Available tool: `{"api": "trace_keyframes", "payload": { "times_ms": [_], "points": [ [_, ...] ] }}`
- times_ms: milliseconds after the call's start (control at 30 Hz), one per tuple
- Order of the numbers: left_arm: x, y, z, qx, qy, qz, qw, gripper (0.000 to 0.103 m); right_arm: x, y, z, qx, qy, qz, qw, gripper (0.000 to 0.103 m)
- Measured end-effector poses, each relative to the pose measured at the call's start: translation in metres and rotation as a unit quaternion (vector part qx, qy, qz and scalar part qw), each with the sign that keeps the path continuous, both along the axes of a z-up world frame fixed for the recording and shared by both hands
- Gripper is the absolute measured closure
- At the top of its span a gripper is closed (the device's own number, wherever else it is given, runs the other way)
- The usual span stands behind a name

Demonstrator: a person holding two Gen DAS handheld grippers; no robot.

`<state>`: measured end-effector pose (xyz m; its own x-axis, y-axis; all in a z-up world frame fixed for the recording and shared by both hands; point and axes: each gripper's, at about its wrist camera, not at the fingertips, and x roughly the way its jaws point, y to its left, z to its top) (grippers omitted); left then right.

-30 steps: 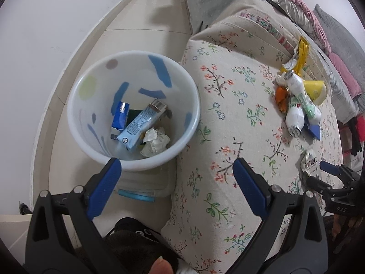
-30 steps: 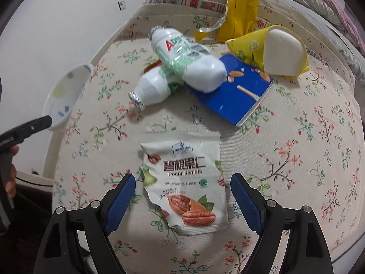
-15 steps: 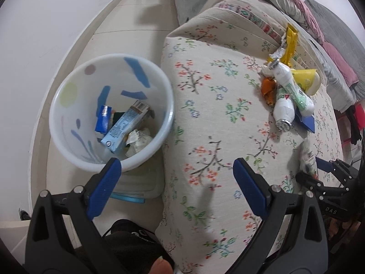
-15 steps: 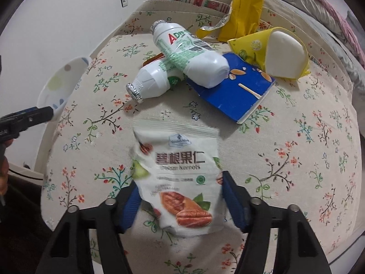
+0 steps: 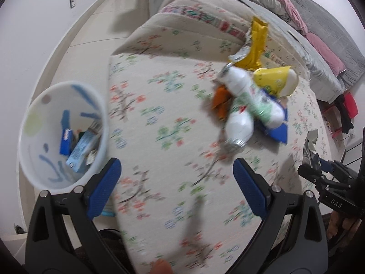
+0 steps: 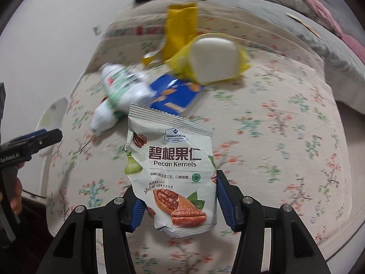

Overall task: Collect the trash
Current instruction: 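Grasp the white bottle with the left tool while the right tool holds the snack bag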

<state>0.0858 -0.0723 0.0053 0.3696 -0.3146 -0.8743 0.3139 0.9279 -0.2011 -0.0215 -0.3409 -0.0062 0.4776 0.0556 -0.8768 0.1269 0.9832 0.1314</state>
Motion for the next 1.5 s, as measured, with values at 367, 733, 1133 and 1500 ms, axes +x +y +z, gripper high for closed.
{"api": "trace_keyframes", "payload": {
  "times_ms": [367,733,1133,1500],
  "points": [
    [0.026,-0.045,0.007,-0.054,-0.019,0.038,0.9976,0.007,0.005,-0.061,0.002,0.002,-0.014,-0.056,0.998,0.046],
    [0.049,-0.075,-0.008,-0.1,0.001,0.044,0.994,0.03,0.008,-0.086,-0.001,0.021,-0.016,-0.074,0.997,0.046],
    [0.046,-0.076,-0.003,-0.135,-0.011,0.02,0.9906,0.061,0.007,-0.09,0.001,0.024,-0.017,-0.081,0.996,0.046],
    [0.036,-0.06,0.016,-0.16,-0.027,0.011,0.9866,0.081,0.008,-0.076,0.013,0.023,-0.028,-0.068,0.997,0.046]
  ]
}}
